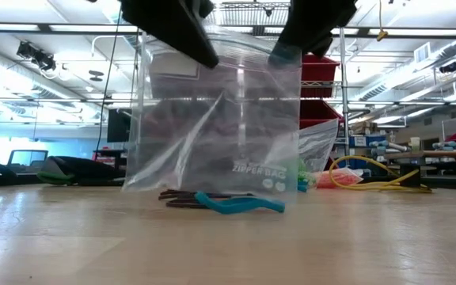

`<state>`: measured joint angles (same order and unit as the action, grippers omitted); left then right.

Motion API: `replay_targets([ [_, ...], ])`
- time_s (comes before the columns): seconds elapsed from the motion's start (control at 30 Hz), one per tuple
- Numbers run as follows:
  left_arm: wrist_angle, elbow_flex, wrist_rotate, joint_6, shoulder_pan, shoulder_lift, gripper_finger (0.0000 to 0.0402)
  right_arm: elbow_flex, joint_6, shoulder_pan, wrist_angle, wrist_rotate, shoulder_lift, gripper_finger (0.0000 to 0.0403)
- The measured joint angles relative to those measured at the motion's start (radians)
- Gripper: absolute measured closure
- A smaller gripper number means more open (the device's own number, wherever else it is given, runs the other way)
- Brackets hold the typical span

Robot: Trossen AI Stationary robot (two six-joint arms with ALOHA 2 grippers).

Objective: Sort rubber bands
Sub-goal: Open the transparent zip bag

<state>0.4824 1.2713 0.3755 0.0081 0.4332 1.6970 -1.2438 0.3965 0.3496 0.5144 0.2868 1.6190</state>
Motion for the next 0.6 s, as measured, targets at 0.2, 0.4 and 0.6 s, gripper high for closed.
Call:
replay_targets([
  [0.2, 0.014, 0.000, -0.010, -0.016, -0.001, 0.000, 0.0349, 0.000, 0.021, 0.000, -0.012, -0.056, 0.000, 0.0401],
  [0.4, 0.007, 0.000, -0.012, -0.012, -0.001, 0.000, 0.0391, 0.000, 0.025, 0.000, -0.045, -0.075, 0.000, 0.0356],
  [0.6, -0.011, 0.000, -0.004, 0.012, -0.001, 0.000, 0.0396, 0.000, 0.025, 0.000, -0.076, -0.133, 0.000, 0.0306],
])
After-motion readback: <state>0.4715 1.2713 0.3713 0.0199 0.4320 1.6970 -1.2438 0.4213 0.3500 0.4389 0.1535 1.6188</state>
